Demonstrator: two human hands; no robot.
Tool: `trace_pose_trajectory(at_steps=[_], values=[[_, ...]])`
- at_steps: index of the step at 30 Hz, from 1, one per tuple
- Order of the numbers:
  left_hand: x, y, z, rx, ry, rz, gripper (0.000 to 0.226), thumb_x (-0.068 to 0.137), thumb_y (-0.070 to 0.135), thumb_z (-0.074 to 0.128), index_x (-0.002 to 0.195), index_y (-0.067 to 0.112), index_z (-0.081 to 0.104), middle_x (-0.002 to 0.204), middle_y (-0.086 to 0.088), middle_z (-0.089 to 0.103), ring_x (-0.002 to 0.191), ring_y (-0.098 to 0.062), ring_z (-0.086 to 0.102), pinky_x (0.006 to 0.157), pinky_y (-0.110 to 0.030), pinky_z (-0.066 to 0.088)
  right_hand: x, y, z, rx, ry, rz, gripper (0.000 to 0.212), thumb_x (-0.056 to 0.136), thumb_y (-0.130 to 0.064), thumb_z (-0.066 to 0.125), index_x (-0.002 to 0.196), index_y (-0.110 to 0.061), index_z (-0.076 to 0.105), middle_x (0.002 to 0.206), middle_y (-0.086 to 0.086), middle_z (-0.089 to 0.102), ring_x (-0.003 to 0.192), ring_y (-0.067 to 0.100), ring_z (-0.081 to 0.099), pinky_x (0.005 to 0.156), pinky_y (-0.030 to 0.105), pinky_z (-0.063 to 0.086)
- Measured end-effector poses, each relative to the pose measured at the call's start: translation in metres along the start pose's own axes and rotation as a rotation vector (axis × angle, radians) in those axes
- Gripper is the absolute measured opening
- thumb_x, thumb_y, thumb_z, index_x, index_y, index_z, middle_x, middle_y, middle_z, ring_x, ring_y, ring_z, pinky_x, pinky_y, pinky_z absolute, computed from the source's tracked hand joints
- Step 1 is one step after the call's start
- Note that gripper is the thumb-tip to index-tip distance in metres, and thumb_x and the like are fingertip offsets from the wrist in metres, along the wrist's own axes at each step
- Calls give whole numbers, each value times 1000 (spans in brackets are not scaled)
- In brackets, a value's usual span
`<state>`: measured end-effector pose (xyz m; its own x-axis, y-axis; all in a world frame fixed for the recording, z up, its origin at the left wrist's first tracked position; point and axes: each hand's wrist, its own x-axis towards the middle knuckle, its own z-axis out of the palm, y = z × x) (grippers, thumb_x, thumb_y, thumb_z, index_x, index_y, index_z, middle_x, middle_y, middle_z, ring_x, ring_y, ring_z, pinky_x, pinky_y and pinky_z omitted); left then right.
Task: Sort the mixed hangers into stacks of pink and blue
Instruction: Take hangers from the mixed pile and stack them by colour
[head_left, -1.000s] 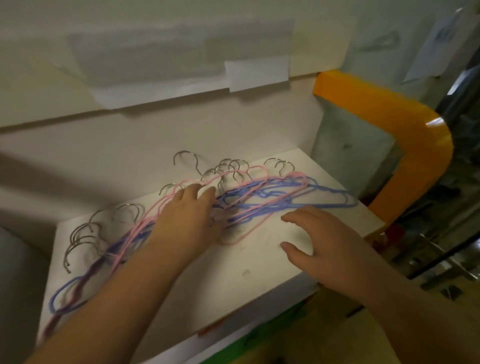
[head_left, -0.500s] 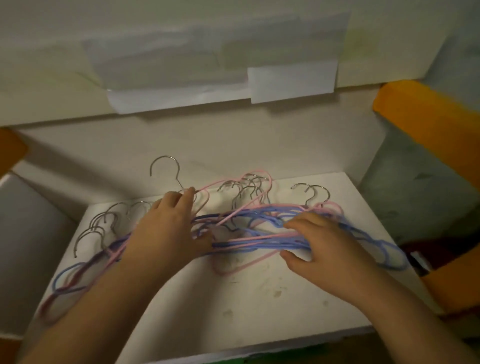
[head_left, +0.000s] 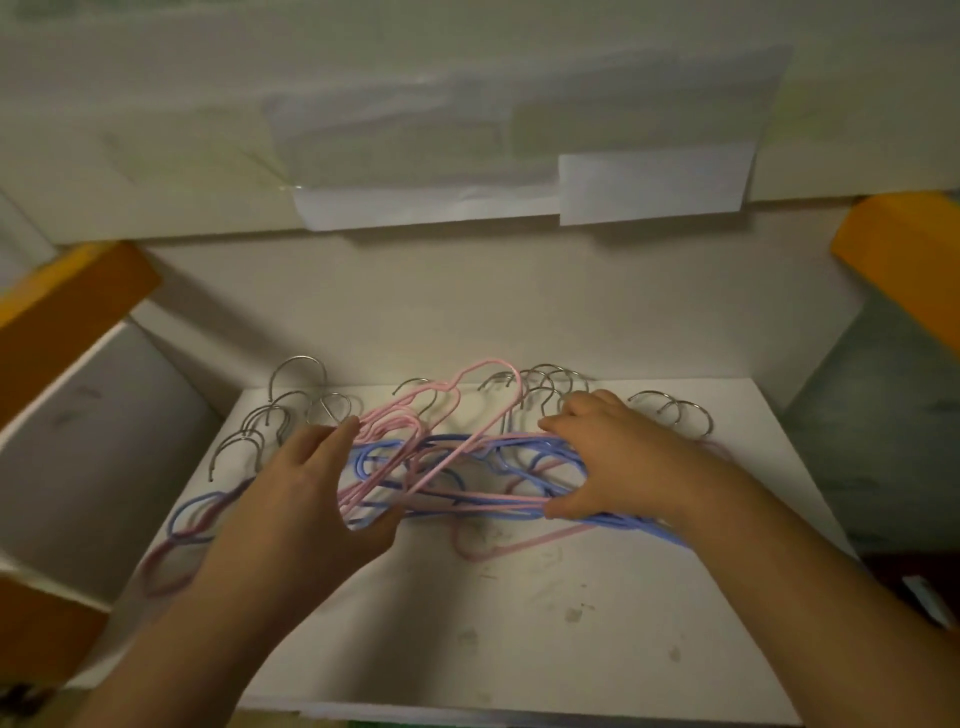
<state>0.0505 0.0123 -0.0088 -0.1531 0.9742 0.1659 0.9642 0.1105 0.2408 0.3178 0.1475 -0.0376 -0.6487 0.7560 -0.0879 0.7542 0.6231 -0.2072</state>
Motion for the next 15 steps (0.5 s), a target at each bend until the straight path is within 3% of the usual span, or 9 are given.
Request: trace_pose_trajectory(at_steps=[7, 12, 15], values=[[-8, -5, -6, 1, -9, -79, 92, 62, 54, 77, 142, 23, 43, 128, 4, 51, 98, -12, 60, 79, -28, 50, -5, 0, -3, -4, 116, 3, 71, 58, -75, 63, 113, -30, 56, 105, -9, 41, 106, 14, 38, 87, 31, 43], [-13, -15, -13, -28, -13, -142, 93, 61, 58, 73, 141, 24, 40, 129, 5, 48, 97, -11, 57, 83, -27, 52, -18, -14, 3, 38, 267, -14, 65, 58, -65, 66, 109, -26, 56, 104, -9, 45, 101, 16, 44, 84, 30, 44], [-21, -16, -22, -31, -4, -136, 91, 62, 56, 75, 141, 28, 39, 126, 9, 45, 94, -6, 53, 75, -18, 47, -26, -33, 7, 84, 299, -21, 65, 58, -68, 59, 110, -30, 54, 104, -12, 44, 100, 13, 44, 82, 27, 43]])
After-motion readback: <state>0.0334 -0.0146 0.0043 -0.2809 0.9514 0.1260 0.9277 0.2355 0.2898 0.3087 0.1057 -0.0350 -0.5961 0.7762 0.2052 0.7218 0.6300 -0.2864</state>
